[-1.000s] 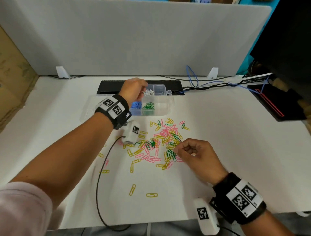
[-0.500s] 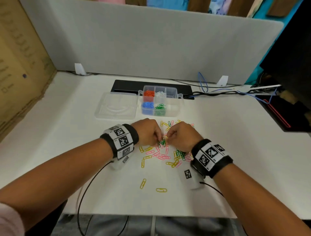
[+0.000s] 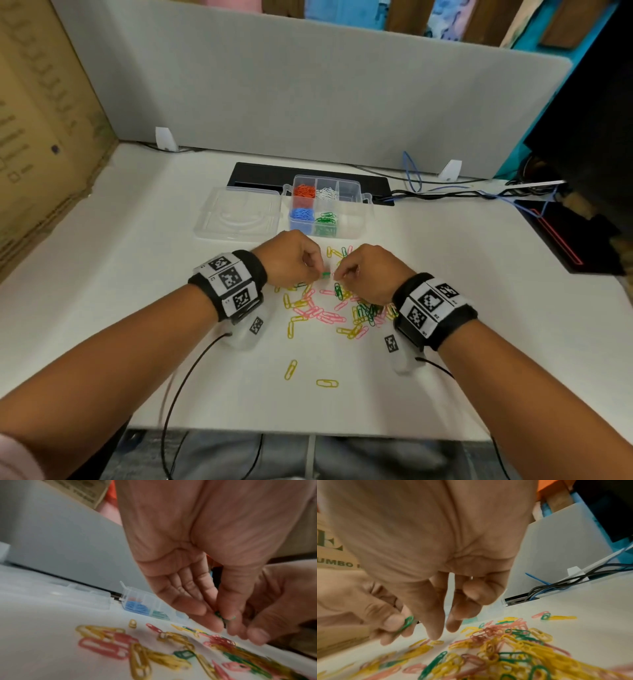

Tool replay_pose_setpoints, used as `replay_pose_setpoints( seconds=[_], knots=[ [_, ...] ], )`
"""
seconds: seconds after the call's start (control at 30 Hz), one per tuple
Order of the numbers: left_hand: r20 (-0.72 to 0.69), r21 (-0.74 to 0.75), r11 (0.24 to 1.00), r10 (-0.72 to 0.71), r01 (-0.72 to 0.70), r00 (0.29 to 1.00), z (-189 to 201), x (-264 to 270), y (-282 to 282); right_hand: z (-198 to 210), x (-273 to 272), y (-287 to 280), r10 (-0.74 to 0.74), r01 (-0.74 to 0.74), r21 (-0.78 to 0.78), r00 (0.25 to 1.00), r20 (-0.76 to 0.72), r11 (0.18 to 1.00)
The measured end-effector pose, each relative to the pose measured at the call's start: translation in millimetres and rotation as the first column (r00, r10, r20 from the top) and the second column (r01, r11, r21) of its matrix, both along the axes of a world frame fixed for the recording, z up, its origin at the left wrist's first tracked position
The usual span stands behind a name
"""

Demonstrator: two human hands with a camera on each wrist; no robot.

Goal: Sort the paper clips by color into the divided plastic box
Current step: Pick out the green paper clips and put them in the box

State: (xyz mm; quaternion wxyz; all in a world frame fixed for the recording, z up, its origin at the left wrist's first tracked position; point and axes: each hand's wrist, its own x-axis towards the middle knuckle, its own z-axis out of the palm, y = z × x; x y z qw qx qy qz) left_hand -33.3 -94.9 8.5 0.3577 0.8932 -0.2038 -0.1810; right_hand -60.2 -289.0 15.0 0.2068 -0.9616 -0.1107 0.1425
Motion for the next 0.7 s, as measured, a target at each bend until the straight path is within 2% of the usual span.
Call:
replay_pose_setpoints(
  seconds=[0.13,0.23,0.3,0.4,0.5,0.57,0.67,0.7],
  knots=[
    [-0.231,-0.196,0.966,0.12,-0.167,0.966,-7.6,-1.6,5.4,-2.0,5.0,11.0,0.13,-0.132,-0.157,0.991,-0.018,0.979],
    [-0.417,-0.333,0.854,0.248,-0.401,0.874,-8.7,-8.4,1.9,-5.7,7.4,10.8,0.134,-0.131,-0.193,0.991,0.004,0.972],
    [-0.556,-0.396,0.756,0.255,-0.522,0.791,-10.4,-12.9,-1.3,-7.2,8.0,8.4,0.123,-0.122,-0.2,0.992,-0.009,0.972],
    [-0.697,-0.41,0.642,0.238,-0.648,0.676,-12.6,-16.4,-6.0,-3.6,9.4,1.5,0.07,-0.07,-0.09,0.998,-0.008,0.993],
    [-0.75,-0.384,0.609,0.233,-0.694,0.619,-15.9,-17.6,-12.6,6.0,9.8,-0.3,0.008,-0.01,0.145,1.0,0.015,0.989],
    [-0.804,-0.368,0.596,0.183,-0.714,0.566,-18.5,-18.9,-17.1,13.6,8.3,5.6,0.02,-0.028,0.318,0.999,0.03,0.948],
    [-0.874,-0.367,0.555,0.069,-0.747,0.481,-16.8,-18.3,-17.1,19.2,9.6,15.3,-0.013,-0.031,0.391,0.994,0.107,0.92],
    [-0.879,-0.357,0.541,0.081,-0.761,0.47,-13.6,-15.8,-13.9,19.2,11.0,15.3,-0.048,-0.006,0.383,0.99,0.133,0.924]
  ],
)
